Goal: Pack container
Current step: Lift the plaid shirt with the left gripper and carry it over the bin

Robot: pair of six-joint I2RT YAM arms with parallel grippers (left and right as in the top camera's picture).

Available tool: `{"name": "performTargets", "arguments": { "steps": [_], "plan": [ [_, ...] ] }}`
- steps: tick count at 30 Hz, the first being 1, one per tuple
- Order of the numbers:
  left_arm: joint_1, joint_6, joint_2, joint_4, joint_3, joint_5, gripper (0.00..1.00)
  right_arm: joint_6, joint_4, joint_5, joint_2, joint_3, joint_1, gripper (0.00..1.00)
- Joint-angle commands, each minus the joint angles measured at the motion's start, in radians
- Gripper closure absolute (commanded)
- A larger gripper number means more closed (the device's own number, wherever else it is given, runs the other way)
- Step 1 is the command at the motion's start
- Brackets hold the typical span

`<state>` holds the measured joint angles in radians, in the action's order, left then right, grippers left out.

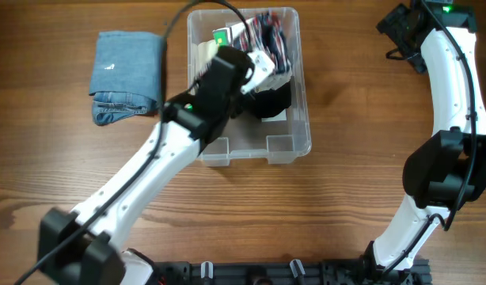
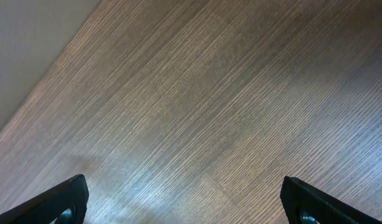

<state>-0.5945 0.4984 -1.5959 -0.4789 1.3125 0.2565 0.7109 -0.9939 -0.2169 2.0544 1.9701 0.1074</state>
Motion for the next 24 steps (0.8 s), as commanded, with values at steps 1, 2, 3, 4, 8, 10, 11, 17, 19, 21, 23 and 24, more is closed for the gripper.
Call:
{"name": "performTargets", "arguments": {
  "steps": [1,2,3,4,8,10,11,17,19,21,23,24],
  "plan": [
    [-0.039,0.019,-0.050,-0.023,0.025,0.010,0.96,0.011,0.000,0.006,0.014,-0.002,-0.003,0.00],
    [-0.045,0.018,-0.065,-0.035,0.025,0.009,0.96,0.011,0.000,0.006,0.014,-0.002,-0.003,0.00],
    [-0.051,0.018,-0.080,-0.051,0.025,0.009,0.96,0.011,0.000,0.006,0.014,-0.002,-0.003,0.00],
    [-0.056,0.017,-0.095,-0.070,0.025,0.009,0.95,0.011,0.000,0.006,0.014,-0.002,-0.003,0.00],
    [-0.067,0.014,-0.132,-0.155,0.025,0.009,0.95,0.011,0.000,0.006,0.014,-0.002,-0.003,0.00],
    [-0.068,0.014,-0.140,-0.194,0.025,0.009,0.96,0.011,0.000,0.006,0.014,-0.002,-0.003,0.00],
    [-0.069,0.014,-0.140,-0.215,0.025,0.008,0.96,0.011,0.000,0.006,0.014,-0.002,-0.003,0.00],
    [-0.071,0.023,-0.140,-0.290,0.025,-0.112,0.95,0.011,0.000,0.006,0.014,-0.002,-0.003,0.00],
    [-0.071,0.022,-0.140,-0.310,0.025,-0.123,0.93,0.011,0.000,0.006,0.014,-0.002,-0.003,0.00],
    [-0.071,0.022,-0.140,-0.342,0.025,-0.136,0.81,0.010,-0.001,0.006,0.014,-0.002,-0.003,0.00],
    [-0.071,0.021,-0.140,-0.356,0.025,-0.136,0.00,0.011,0.000,0.006,0.014,-0.002,-0.003,0.00],
    [-0.071,0.021,-0.140,-0.352,0.025,-0.136,0.00,0.011,0.000,0.006,0.014,-0.002,-0.003,0.00]
  ]
}}
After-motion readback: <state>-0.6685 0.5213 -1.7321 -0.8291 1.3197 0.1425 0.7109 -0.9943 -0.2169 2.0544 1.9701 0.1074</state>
